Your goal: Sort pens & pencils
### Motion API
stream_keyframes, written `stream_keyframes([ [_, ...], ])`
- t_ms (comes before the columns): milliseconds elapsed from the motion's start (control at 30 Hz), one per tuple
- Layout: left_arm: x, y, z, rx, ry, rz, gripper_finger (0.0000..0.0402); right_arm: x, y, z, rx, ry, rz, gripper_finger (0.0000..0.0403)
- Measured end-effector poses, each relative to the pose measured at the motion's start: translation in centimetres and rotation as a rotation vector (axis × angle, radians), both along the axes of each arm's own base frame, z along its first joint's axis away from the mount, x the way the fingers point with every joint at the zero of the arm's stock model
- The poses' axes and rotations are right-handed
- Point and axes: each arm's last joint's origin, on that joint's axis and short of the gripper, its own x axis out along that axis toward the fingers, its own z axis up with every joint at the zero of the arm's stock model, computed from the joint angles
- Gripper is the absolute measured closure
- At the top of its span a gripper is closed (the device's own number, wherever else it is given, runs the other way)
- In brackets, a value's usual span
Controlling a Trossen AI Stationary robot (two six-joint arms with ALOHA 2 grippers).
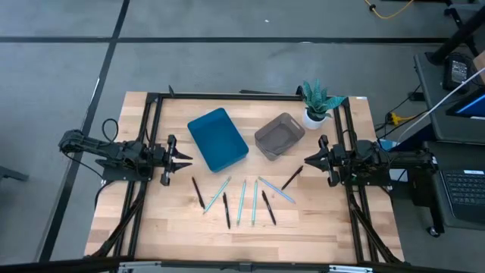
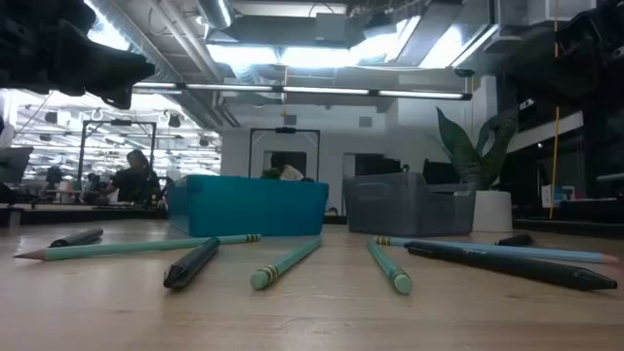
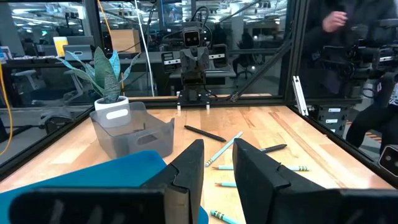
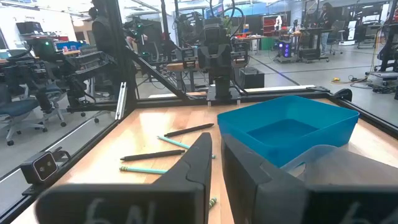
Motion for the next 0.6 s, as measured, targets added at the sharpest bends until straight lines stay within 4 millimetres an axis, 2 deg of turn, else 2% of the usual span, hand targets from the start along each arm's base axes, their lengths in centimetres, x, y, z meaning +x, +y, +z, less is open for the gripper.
stream_keyframes([
  [533,0.0,0.0,0.0,0.0,0.0,0.0,0.0321,0.0,0.0,0.01,-0.001,-0.001,0.0,0.0363],
  [600,0.0,0.0,0.0,0.0,0.0,0.0,0.0321,0.0,0.0,-0.01,-0.045,-0.004,-0.002,0.0363],
])
